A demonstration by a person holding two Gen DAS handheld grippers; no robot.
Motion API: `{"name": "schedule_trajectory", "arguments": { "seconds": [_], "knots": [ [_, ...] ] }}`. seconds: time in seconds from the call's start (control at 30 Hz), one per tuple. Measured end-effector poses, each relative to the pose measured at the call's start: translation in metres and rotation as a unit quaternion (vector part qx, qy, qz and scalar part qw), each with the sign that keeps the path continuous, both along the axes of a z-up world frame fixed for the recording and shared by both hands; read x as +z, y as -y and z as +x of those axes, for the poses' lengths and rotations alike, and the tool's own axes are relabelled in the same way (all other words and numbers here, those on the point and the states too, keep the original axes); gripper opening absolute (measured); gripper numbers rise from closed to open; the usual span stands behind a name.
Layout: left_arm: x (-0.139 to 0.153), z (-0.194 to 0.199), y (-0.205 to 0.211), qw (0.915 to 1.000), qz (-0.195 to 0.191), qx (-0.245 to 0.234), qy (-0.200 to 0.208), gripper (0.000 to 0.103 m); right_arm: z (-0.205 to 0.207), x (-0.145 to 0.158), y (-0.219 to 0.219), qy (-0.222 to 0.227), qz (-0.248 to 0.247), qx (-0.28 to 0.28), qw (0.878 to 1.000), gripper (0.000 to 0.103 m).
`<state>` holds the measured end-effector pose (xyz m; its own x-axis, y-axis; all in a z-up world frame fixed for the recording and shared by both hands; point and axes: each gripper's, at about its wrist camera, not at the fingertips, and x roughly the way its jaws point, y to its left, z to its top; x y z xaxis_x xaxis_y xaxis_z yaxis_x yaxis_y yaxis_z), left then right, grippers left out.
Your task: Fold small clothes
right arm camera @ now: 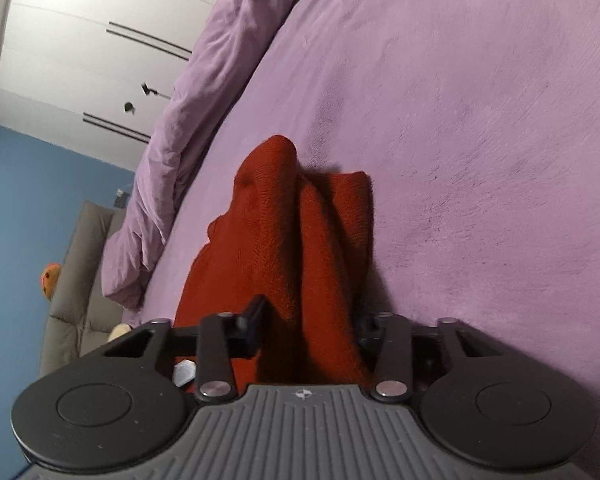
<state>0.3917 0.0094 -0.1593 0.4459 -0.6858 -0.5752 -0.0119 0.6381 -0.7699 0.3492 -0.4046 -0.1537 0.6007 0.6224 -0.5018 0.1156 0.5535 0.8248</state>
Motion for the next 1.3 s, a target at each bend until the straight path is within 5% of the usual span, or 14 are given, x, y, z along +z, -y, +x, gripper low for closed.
{"name": "schedule_trajectory", "arguments": {
  "seconds": [0.23, 0.4, 0.6, 0.77, 0.87, 1.0, 1.17, 1.3],
  "knots": [
    [0.037, -0.02, -0.02, 0.9993, -0.009, 0.002, 0.036, 0.052, -0.011, 0.015, -0.017, 0.013, 0.055, -0.007, 0.998, 0.031],
    [0.073, -0.059, -0.063, 0.9968, 0.065, 0.001, 0.047, 0.052, -0.018, 0.023, -0.072, -0.002, 0.052, 0.061, 0.997, 0.03],
    [0.073, -0.115, -0.106, 0.9842, 0.175, 0.017, 0.023, 0.057, -0.053, 0.016, -0.131, -0.011, 0.062, 0.12, 0.991, 0.032],
    [0.088, -0.132, -0.12, 0.9734, 0.215, 0.055, 0.054, 0.056, -0.073, 0.053, -0.142, -0.006, -0.106, 0.088, 0.99, 0.045],
    [0.095, -0.119, -0.106, 0.9642, 0.24, 0.081, 0.079, 0.057, -0.08, 0.095, -0.156, 0.035, -0.233, 0.015, 0.972, 0.044],
    [0.087, -0.077, -0.077, 0.9616, 0.244, 0.101, 0.076, 0.059, -0.062, 0.111, -0.21, 0.056, -0.249, 0.057, 0.965, 0.023],
    [0.056, -0.041, -0.053, 0.9296, 0.344, 0.1, 0.088, 0.06, -0.016, 0.082, -0.276, 0.029, -0.309, 0.077, 0.947, 0.006],
    [0.029, -0.026, -0.051, 0.9233, 0.361, 0.101, 0.082, 0.075, 0.007, 0.055, -0.278, 0.08, -0.355, 0.075, 0.928, 0.0]
  ]
}}
